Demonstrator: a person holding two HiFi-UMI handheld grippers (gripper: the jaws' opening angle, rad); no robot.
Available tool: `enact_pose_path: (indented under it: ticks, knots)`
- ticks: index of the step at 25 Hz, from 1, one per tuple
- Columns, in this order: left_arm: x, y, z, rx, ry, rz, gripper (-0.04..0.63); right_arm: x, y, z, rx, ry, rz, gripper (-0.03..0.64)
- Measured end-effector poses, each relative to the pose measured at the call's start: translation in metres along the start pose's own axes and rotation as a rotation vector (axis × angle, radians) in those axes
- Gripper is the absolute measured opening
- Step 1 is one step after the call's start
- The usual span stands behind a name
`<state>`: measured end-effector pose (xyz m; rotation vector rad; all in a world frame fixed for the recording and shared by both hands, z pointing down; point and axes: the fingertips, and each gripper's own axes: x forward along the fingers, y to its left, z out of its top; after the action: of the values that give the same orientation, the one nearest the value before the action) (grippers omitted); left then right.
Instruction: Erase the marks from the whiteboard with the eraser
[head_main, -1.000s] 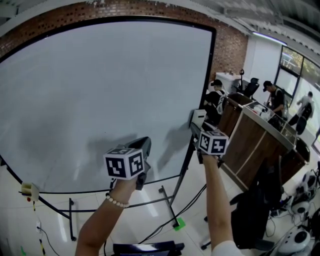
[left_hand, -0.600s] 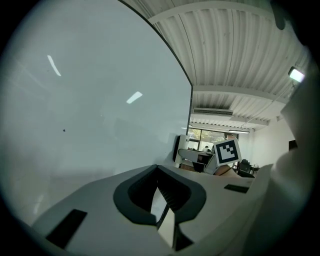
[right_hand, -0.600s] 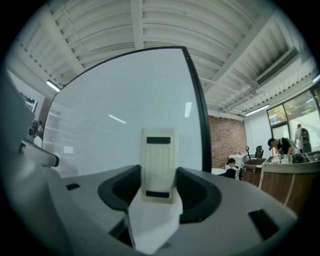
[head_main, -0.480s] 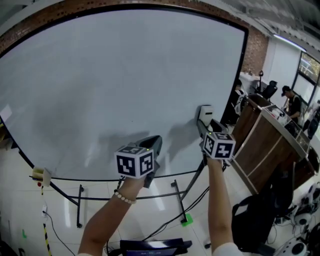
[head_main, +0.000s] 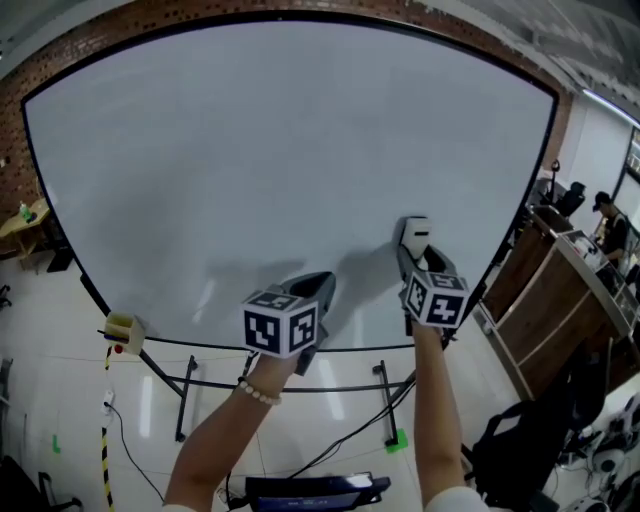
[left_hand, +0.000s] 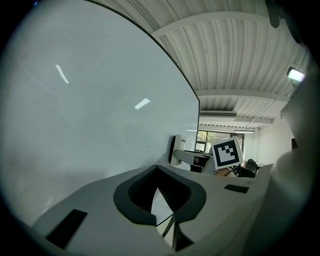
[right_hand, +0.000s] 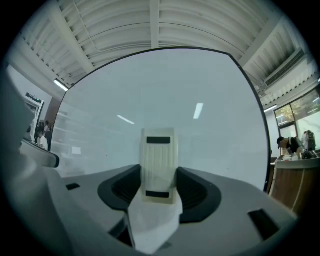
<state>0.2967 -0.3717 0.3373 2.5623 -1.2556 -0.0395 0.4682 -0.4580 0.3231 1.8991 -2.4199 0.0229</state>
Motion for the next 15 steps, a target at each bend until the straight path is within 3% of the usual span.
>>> enact_pose_path:
  ticks: [15]
  knots:
    - [-0.148, 0.133, 0.024, -0.049, -0.045, 0.072, -0.012, 0.023, 0.217, 0.013, -0.041, 0.001, 0.068, 0.250]
